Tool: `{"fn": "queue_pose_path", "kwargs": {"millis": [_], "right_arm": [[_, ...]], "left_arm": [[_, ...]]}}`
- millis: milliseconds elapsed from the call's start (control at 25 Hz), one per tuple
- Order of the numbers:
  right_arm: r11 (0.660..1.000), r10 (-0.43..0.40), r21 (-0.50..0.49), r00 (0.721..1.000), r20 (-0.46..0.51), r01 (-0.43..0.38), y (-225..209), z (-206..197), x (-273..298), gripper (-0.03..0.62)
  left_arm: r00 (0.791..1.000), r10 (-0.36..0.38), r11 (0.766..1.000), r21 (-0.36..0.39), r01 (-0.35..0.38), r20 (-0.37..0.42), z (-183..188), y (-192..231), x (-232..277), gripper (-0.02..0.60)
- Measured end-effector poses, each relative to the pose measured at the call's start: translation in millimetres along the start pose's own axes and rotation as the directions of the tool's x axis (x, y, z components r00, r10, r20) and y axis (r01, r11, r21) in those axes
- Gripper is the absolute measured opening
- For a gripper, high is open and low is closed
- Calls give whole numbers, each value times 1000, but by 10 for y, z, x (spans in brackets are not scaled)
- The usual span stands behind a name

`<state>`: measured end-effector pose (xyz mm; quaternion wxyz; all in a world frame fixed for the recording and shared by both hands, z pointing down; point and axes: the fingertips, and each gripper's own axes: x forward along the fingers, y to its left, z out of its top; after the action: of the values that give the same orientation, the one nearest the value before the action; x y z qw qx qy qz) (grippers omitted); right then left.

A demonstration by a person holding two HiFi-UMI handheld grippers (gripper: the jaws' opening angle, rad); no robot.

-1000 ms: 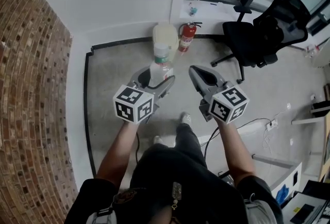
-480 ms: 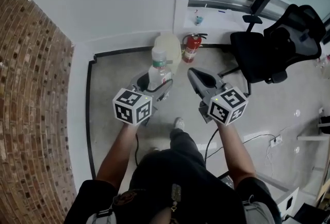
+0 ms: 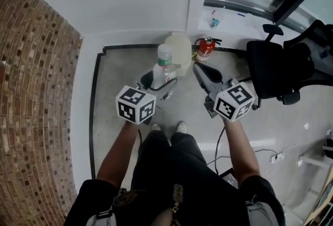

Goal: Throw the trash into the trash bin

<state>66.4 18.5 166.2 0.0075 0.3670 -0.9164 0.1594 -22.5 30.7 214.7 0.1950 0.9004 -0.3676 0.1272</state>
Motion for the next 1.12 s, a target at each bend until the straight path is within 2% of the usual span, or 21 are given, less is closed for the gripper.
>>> {"fn": "queue_pose_path", "kwargs": {"millis": [240,400,600,760,960,1120], "right_arm": [[999,-36,37,999,-36,37,-309,-56,341,2],[998,-63,12,993,-96,65,-439,-148,701,2],[994,-106,8,976,-189,110,-780,-449,1082,2],[991,-121,29,953,-278,134,-1142,-993,1383,2],[986,-115,65,907,-404,154,-1611,-1967,1686,2],[985,-90,85,873,-479,148,-1897,-2713,1904,2]], "left_arm": [[1000,7,999,-31,-7,-13,16,444,150,311],[998,-54,998,-20,53,-43,-16,749,369,311],[987,-115,993,-20,113,-114,-201,1131,775,311],[978,-128,991,-53,121,-166,-474,1453,1104,311],[968,-124,989,-108,102,-217,-975,1819,1559,311],[968,-113,986,-147,81,-224,-1375,2077,1899,311]]}}
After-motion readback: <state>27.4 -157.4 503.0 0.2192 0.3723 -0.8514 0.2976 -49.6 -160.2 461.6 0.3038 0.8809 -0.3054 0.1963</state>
